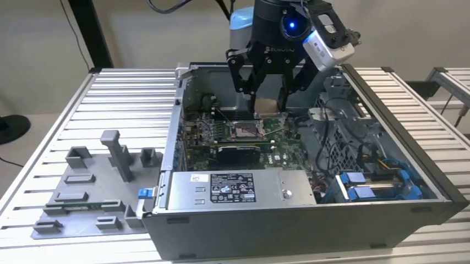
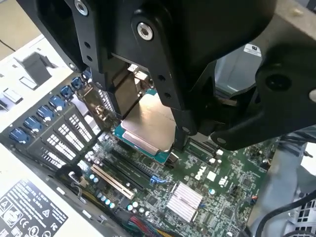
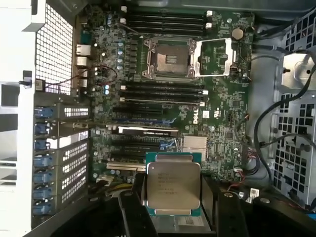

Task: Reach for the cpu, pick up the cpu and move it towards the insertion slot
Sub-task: 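Pick up the cpu and move it towards the insertion slot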

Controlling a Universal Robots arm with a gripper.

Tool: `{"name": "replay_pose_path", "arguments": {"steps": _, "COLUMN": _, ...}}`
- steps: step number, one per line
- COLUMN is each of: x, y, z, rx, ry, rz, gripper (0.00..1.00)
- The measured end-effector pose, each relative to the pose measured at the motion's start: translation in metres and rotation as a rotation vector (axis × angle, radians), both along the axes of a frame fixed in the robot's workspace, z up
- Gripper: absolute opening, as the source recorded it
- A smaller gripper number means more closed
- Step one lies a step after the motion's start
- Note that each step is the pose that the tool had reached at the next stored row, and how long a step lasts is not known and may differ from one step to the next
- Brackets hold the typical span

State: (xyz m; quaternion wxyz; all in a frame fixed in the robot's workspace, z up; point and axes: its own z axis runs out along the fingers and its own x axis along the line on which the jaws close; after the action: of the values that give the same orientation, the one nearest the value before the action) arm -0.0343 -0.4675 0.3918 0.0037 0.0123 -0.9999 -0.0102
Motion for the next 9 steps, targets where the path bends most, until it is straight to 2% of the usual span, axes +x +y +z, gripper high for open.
{"name": "replay_pose_path", "arguments": {"steps": 9, "x": 0.0002, "y": 0.0, "z": -0.0001, "rx": 0.0001, "ry": 0.0, "rz": 0.0, "gripper": 0.0}}
